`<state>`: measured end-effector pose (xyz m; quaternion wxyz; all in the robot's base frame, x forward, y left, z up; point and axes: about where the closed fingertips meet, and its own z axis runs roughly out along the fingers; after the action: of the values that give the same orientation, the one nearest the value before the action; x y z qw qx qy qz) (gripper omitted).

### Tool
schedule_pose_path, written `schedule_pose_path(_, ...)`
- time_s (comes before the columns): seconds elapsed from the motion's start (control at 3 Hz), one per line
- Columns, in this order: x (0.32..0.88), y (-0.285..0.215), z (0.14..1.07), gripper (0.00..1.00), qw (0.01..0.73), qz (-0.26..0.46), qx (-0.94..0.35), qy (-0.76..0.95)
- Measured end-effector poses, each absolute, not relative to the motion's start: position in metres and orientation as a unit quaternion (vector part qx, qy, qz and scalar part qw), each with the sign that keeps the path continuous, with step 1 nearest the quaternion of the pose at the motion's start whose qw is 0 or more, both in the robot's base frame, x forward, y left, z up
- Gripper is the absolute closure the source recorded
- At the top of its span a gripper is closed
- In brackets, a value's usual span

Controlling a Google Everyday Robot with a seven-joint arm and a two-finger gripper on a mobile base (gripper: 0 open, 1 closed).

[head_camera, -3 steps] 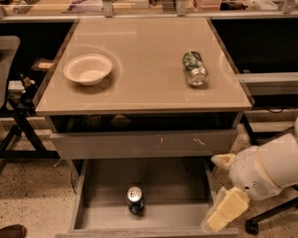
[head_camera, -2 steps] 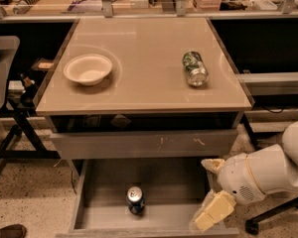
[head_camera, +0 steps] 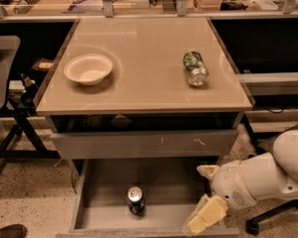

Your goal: Pick pepsi can from middle drawer and place on counter

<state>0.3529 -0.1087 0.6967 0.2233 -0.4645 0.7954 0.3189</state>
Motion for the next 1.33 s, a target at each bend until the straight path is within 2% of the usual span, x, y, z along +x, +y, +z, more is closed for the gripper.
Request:
schedule_pose_path(0.33, 0.353, -0.091, 0.663, 0.00, 0.237, 0.337, -0.432, 0.802)
schedule_pose_path(0.67, 0.376, -0.067, 0.606, 0.00, 0.255, 0.356, -0.392, 0.809)
schedule_pose_path(1.33, 0.376, -0.061, 0.593, 0.00, 0.259, 0.371, -0.388, 0.803)
